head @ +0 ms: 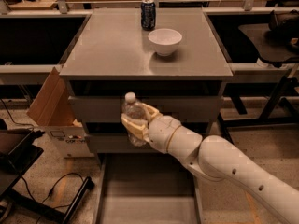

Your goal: Place water bottle into bottom drawer

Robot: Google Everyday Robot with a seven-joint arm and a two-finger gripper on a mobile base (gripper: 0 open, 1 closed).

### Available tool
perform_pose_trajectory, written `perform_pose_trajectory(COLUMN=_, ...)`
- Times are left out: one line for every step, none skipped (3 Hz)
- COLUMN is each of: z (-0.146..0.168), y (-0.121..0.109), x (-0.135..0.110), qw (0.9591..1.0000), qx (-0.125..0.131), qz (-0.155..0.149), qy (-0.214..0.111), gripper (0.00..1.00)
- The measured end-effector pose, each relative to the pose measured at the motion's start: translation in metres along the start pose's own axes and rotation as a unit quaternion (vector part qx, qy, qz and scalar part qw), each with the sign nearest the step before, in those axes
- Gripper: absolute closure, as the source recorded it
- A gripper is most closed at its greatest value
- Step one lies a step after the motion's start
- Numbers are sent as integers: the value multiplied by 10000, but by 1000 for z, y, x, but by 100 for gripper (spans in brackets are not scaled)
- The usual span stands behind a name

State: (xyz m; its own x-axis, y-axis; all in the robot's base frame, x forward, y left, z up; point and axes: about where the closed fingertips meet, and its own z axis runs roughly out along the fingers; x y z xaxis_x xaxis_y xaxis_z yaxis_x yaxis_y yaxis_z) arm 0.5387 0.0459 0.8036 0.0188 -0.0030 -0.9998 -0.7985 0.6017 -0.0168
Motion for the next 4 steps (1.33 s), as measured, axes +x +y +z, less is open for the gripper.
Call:
perform_pose_trajectory(z=0, y=4, x=50, qw=9994, qx=-141, qz=-108, qy=293, gripper=100)
perform_pose_trajectory(z=3, y=11, x=110, qw=9984, qx=-285, qz=-133, qy=478, gripper=100)
perform_pose_trajectory(z=10, y=20, x=167, qw=9975, qx=-402, qz=112, qy=572, gripper=100)
perform_pose_trajectory(z=10, y=20, x=167, qw=9975, qx=-402, qz=112, qy=572, gripper=100)
